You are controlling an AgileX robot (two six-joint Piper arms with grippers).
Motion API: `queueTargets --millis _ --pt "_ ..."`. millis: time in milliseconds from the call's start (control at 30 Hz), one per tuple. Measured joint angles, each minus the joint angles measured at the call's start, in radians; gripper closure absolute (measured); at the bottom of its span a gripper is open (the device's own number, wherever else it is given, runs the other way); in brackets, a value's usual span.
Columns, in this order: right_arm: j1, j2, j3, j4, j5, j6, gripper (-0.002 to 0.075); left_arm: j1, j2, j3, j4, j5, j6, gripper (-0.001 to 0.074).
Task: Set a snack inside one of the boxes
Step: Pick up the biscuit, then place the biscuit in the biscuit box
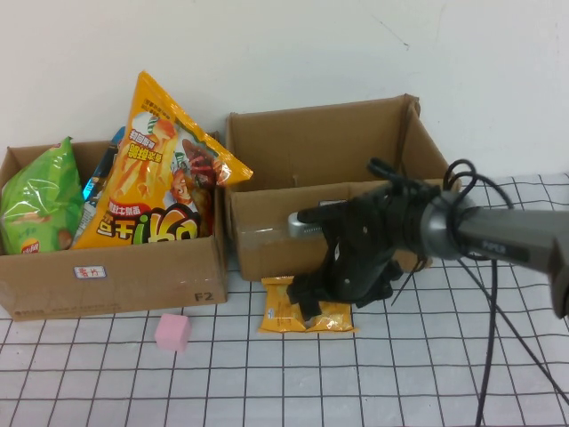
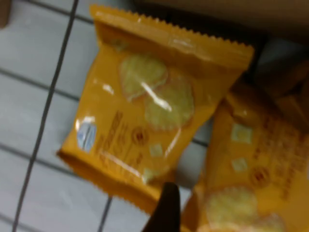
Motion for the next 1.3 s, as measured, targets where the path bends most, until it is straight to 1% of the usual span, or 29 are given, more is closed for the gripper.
queueTargets --millis 267,367,467,533,600,633,800,933,1100,1233,1300 --pt "0.029 0.059 -0.003 -0.012 -0.056 0.034 0.0047 0.000 0.000 0.000 0.000 0.000 0.000 0.0736" --pt "0.031 0.065 -0.009 -0.016 -0.050 0.036 0.0076 0.000 0.000 0.000 0.000 0.000 0.000 0.0736" --pt "0.031 0.065 -0.009 -0.027 -0.041 0.036 0.0152 0.000 0.000 0.000 0.000 0.000 0.000 0.0736" --pt "0.031 0.065 -0.009 -0.034 -0.028 0.032 0.0231 0.000 0.000 0.000 0.000 0.000 0.000 0.0736" --pt "0.032 0.065 -0.009 -0.036 -0.007 0.018 0.0341 0.000 0.000 0.000 0.000 0.000 0.000 0.0736" --pt "0.032 0.063 -0.009 -0.036 0.002 0.012 0.0375 0.000 0.000 0.000 0.000 0.000 0.000 0.0736" --pt "0.060 0.001 0.049 -0.053 0.065 -0.012 0.0380 0.000 0.000 0.000 0.000 0.000 0.000 0.0736" --pt "0.089 -0.116 0.155 -0.053 0.025 -0.016 0.0380 0.000 0.000 0.000 0.000 0.000 0.000 0.0736" --pt "0.108 -0.311 0.308 -0.053 -0.161 -0.016 0.0381 0.000 0.000 0.000 0.000 0.000 0.000 0.0736" --pt "0.099 -0.397 0.332 -0.085 -0.350 -0.016 0.0382 0.000 0.000 0.000 0.000 0.000 0.000 0.0736" --pt "0.078 -0.416 0.320 -0.111 -0.454 -0.016 0.0382 0.000 0.000 0.000 0.000 0.000 0.000 0.0736"
